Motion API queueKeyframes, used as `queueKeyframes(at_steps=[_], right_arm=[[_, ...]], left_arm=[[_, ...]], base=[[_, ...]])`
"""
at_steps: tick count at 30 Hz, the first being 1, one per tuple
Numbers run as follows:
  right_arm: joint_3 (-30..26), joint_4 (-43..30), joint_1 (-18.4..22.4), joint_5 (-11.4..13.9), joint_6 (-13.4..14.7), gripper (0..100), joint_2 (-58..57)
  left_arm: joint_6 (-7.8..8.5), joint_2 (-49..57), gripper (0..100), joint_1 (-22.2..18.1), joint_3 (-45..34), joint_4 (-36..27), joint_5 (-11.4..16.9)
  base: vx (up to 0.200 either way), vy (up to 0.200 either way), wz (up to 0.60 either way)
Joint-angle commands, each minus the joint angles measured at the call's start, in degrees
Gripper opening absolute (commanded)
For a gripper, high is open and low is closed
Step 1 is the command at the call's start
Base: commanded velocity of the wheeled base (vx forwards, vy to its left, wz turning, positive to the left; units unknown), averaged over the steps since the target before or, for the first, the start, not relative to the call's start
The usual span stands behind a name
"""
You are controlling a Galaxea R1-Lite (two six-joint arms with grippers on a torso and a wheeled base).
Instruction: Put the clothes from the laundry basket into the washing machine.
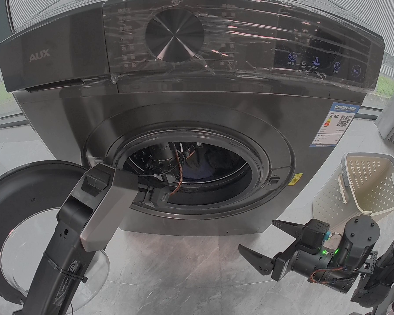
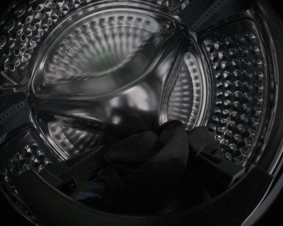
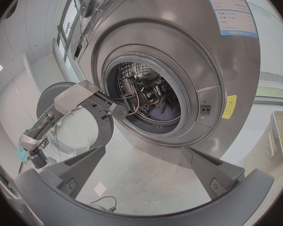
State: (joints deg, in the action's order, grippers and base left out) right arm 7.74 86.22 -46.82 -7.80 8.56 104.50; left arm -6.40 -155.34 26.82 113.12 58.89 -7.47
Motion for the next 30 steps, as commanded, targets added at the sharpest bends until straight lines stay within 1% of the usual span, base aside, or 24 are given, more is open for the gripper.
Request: queueKeyframes(at_steps=[1,5,7,9,14,18,20,21,22,25,26,27,30], right_arm=[[-0.1,0.0,0.0,0.0,0.1,100,0.1],[-0.1,-0.1,0.0,0.0,0.1,100,0.1],[-0.1,0.0,0.0,0.0,0.1,100,0.1],[-0.1,0.0,0.0,0.0,0.1,100,0.1],[-0.1,0.0,0.0,0.0,0.1,100,0.1],[0.0,0.0,0.0,0.0,0.1,100,0.1],[0.0,0.0,0.0,0.0,0.1,100,0.1],[0.0,0.0,0.0,0.0,0.1,100,0.1],[-0.1,-0.1,0.0,0.0,0.1,100,0.1],[-0.1,-0.1,0.0,0.0,0.1,100,0.2],[-0.1,-0.1,0.0,0.0,0.1,100,0.2],[-0.1,-0.1,0.0,0.0,0.1,100,0.3],[-0.1,-0.1,0.0,0.0,0.2,100,0.3]], left_arm=[[0.07,-0.1,100,0.3,-0.6,0.0,-0.2],[0.16,0.7,100,0.4,-2.8,-0.1,-0.2],[0.34,1.9,100,0.5,-6.2,0.1,-0.2],[1.04,3.3,100,0.7,-9.9,0.6,-0.2],[1.83,5.8,100,0.6,-18.8,2.2,0.0],[2.36,7.9,100,0.6,-25.1,4.9,0.4],[2.27,9.1,100,0.7,-27.6,5.8,0.5],[2.27,9.1,100,0.7,-27.6,5.8,0.5],[2.27,10.4,100,0.8,-30.1,6.2,0.5],[2.36,12.6,100,1.7,-34.2,7.1,0.5],[2.36,12.6,100,1.7,-34.2,7.1,0.5],[2.27,14.5,100,2.5,-37.6,7.9,0.8],[2.18,16.9,100,4.3,-42.0,9.3,1.5]], base=[[0.000,0.000,0.00],[0.000,0.000,0.00],[0.000,0.000,0.00],[0.000,0.000,0.00],[0.000,0.000,0.00],[0.000,0.000,0.00],[0.000,0.000,0.00],[0.000,0.000,0.00],[0.000,0.000,0.00],[0.000,0.000,0.00],[0.000,0.000,0.00],[0.000,0.000,0.00],[0.000,0.000,0.00]])
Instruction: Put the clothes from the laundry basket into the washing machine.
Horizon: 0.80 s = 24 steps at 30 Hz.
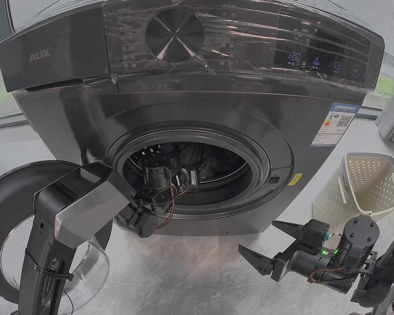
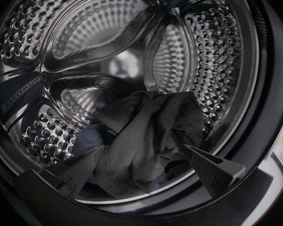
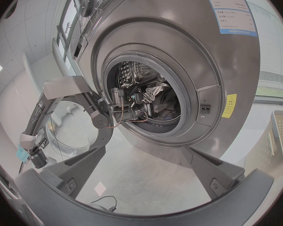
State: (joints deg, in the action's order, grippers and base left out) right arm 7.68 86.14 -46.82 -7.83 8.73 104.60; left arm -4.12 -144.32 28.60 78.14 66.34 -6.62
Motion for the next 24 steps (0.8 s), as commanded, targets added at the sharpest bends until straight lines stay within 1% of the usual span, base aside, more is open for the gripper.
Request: queueKeyframes(at_steps=[1,3,7,12,17,18,19,20,23,24], right_arm=[[0.0,0.0,0.0,0.0,0.1,100,0.2],[0.0,0.0,0.0,0.0,0.1,100,0.2],[0.0,-0.2,-0.2,0.0,0.1,100,0.2],[-0.3,-0.2,-0.2,0.0,0.2,100,0.0],[-1.5,-0.1,0.0,0.0,0.1,100,-0.3],[-1.4,0.4,-0.1,0.0,0.1,100,-0.4],[-1.3,0.4,-0.1,-0.1,0.1,100,-0.4],[-1.0,0.5,0.2,-0.3,0.1,100,-0.9],[-1.4,0.4,0.8,-0.5,0.1,100,-3.4],[-1.7,0.3,0.9,-0.6,0.1,100,-4.8]], left_arm=[[-0.10,6.4,100,3.3,-8.4,2.7,0.7],[-0.10,7.3,100,5.1,-10.9,4.0,0.9],[-0.10,7.7,100,7.9,-15.7,6.6,2.4],[-0.19,8.0,100,10.2,-17.9,8.8,2.6],[-0.54,14.6,100,12.3,-25.8,9.9,2.7],[-0.71,18.1,100,13.1,-29.9,10.1,2.7],[-0.71,19.5,100,13.4,-31.2,10.3,2.7],[-0.80,22.8,100,14.4,-34.7,11.0,2.4],[-0.80,29.3,100,16.0,-40.3,11.5,1.4],[-0.80,32.5,100,16.8,-43.4,11.5,0.8]], base=[[0.000,0.000,0.00],[0.000,0.000,0.00],[0.000,0.000,0.00],[0.000,0.000,0.00],[0.000,0.000,0.00],[0.000,0.000,0.00],[0.000,0.000,0.00],[0.000,0.000,0.00],[0.000,0.000,0.00],[0.000,0.000,0.00]])
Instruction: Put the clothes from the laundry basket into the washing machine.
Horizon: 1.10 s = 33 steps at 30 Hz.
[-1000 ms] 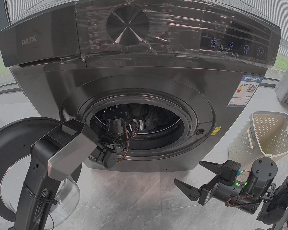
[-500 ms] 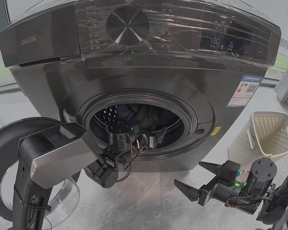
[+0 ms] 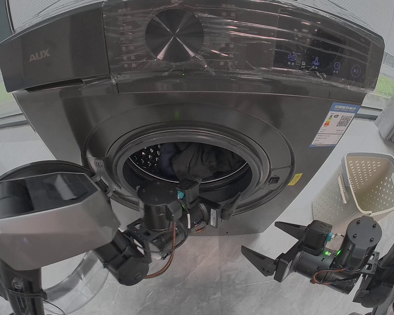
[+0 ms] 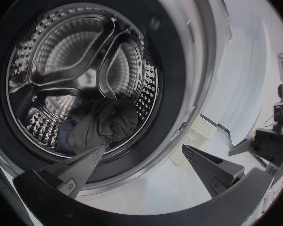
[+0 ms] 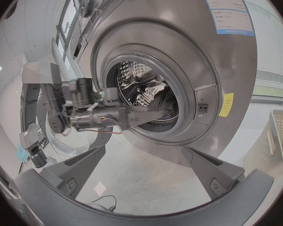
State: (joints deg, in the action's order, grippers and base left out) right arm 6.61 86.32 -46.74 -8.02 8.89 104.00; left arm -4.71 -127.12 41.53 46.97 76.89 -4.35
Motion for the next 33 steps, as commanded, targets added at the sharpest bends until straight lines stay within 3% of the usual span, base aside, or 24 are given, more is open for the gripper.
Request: queueKeyframes(at_steps=[1,7,10,15,20,22,25,27,30,33], right_arm=[[-0.7,-0.2,0.9,-0.4,-0.1,100,-4.9],[-3.2,-0.5,1.1,-1.4,-0.2,100,-10.9],[-4.6,-0.5,1.3,-1.7,0.1,100,-12.9],[-6.6,-0.6,3.8,-1.6,0.1,100,-15.6],[-6.6,-1.0,8.4,-1.4,-0.1,100,-17.7],[-6.6,-1.3,12.0,-0.8,0.5,100,-17.9],[-6.6,-1.6,16.8,1.7,0.6,100,-19.2],[-6.6,-3.1,17.4,2.1,0.5,100,-21.1],[-6.6,-9.3,17.7,2.0,0.2,100,-26.2],[-6.6,-16.9,18.1,2.0,-0.4,100,-32.5]], left_arm=[[-0.22,16.6,100,4.1,-13.7,1.0,-1.8],[-2.06,28.0,100,7.2,-27.2,4.6,-2.4],[-2.06,33.1,100,7.9,-32.7,5.3,-4.2],[-2.50,37.0,100,7.0,-38.5,6.2,-4.3],[-2.06,38.4,100,4.6,-41.1,6.4,-5.1],[-2.24,39.3,100,4.2,-42.7,7.2,-5.3],[-2.15,40.2,100,3.2,-45.9,8.5,-5.3],[-2.06,40.5,100,3.1,-47.0,8.5,-6.2],[-1.97,43.6,100,3.2,-47.0,8.1,-10.2],[-1.27,47.0,100,3.1,-47.0,7.8,-10.5]], base=[[0.000,0.000,0.00],[0.000,0.000,0.00],[0.000,0.000,0.00],[0.000,0.000,0.00],[0.000,0.000,0.00],[0.000,0.000,0.00],[0.000,0.000,0.00],[-0.200,0.000,0.00],[-0.200,0.000,0.00],[-0.200,0.000,0.00]])
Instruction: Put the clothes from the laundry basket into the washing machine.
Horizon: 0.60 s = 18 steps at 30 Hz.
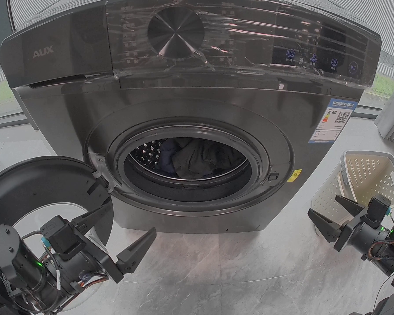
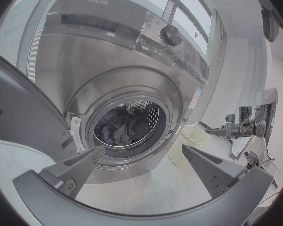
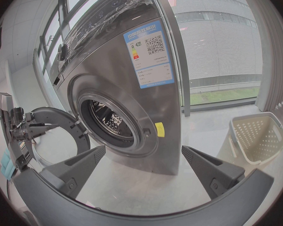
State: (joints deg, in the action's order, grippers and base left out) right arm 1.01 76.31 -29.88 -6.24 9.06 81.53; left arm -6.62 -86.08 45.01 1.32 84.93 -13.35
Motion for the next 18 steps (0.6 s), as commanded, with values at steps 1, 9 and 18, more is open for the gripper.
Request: queueKeyframes(at_steps=[1,9,18], right_arm=[[-1.0,-9.1,1.2,0.3,-0.5,100,-11.9],[-1.0,-37.1,4.2,-1.1,-0.7,100,-36.1],[-0.3,-60.1,14.1,-1.0,-6.4,100,-63.0]], left_arm=[[0.82,6.8,100,-0.4,-1.3,-0.4,-1.5],[2.84,23.0,100,-4.4,-1.3,-15.2,-1.3],[4.69,49.3,100,-11.9,-1.3,-43.2,-0.2]], base=[[-0.200,0.000,0.00],[-0.200,0.000,0.00],[-0.200,0.000,0.00]])
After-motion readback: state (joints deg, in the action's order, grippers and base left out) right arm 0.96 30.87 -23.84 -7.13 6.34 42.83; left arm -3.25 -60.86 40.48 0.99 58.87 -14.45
